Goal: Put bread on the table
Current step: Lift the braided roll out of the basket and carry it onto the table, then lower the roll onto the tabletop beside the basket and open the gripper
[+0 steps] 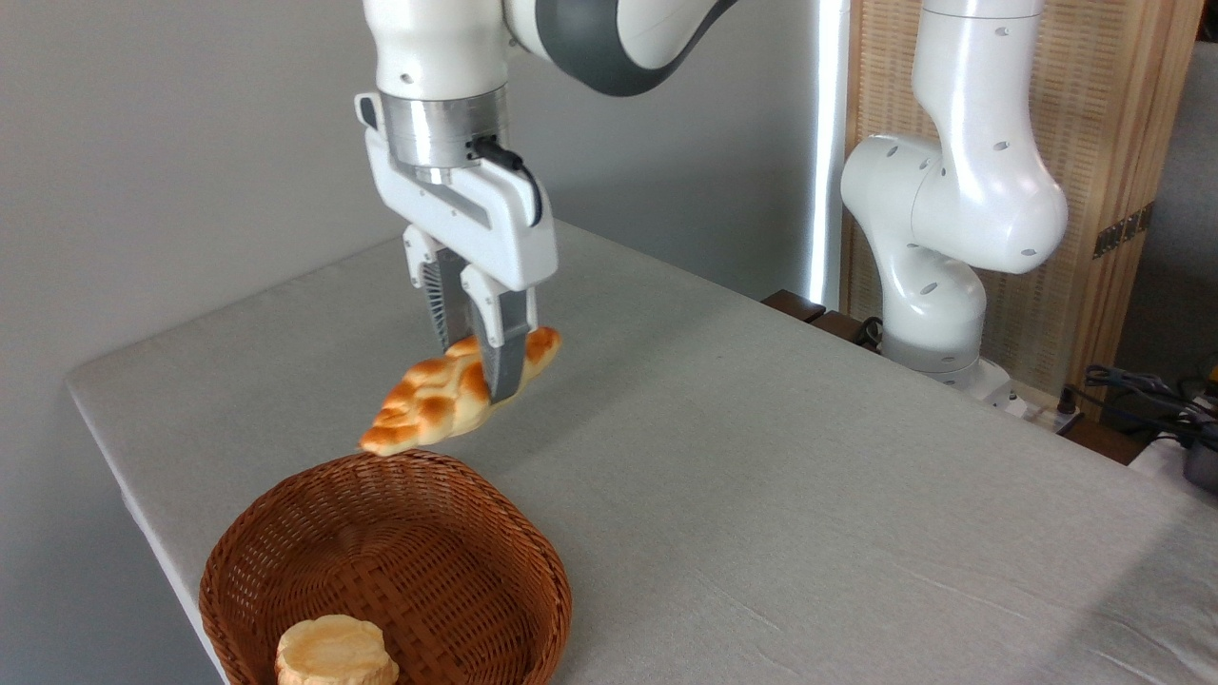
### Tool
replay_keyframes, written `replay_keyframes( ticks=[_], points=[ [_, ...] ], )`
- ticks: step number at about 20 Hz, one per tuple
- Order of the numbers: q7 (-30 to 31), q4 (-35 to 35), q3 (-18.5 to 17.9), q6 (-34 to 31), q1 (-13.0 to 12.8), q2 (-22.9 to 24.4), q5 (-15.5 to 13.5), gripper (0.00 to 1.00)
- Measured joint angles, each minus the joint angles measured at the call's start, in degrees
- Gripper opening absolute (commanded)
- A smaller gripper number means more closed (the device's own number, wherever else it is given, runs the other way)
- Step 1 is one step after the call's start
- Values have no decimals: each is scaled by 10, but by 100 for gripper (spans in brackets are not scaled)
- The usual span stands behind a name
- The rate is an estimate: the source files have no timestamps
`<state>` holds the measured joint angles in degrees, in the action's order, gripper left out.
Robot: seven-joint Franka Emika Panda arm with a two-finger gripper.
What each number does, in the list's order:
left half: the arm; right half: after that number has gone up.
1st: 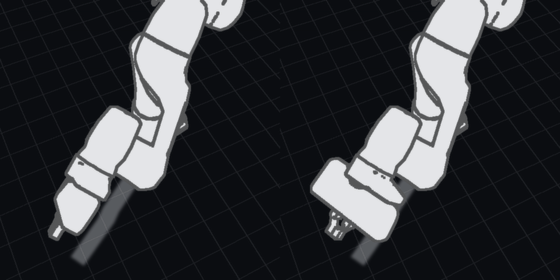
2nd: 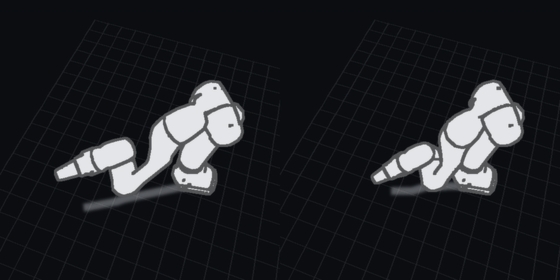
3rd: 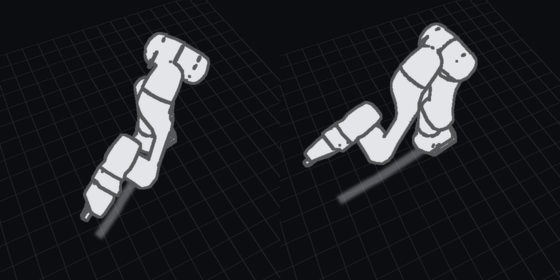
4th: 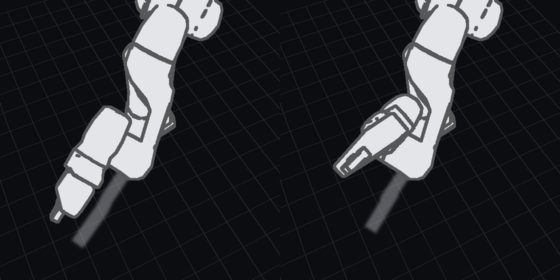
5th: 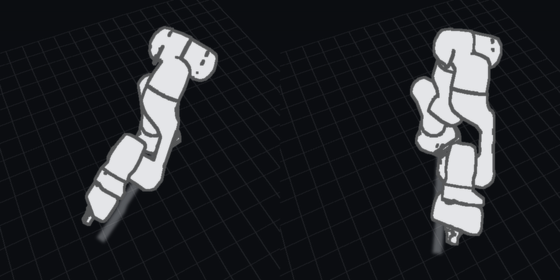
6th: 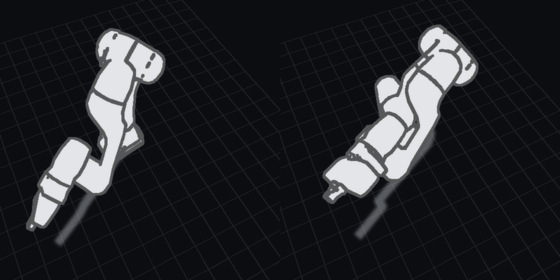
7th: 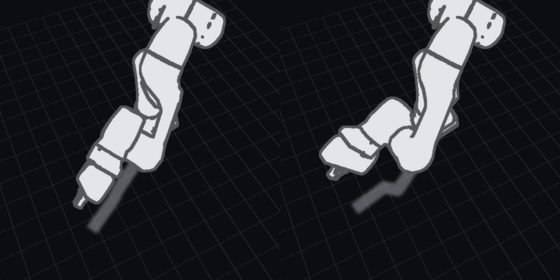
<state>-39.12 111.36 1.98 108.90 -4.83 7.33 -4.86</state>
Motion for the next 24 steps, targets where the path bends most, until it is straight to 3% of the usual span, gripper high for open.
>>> replay_keyframes(
  ticks=[2,4,6,11,24],
  points=[
    [11,27,0,-7,0,19,0,61],
    [23,55,1,-25,-3,34,0,74],
    [33,79,1,-38,-7,44,0,99],
    [71,105,2,-40,-10,48,0,100],
    [73,108,5,-11,-28,12,0,100]
  ],
)
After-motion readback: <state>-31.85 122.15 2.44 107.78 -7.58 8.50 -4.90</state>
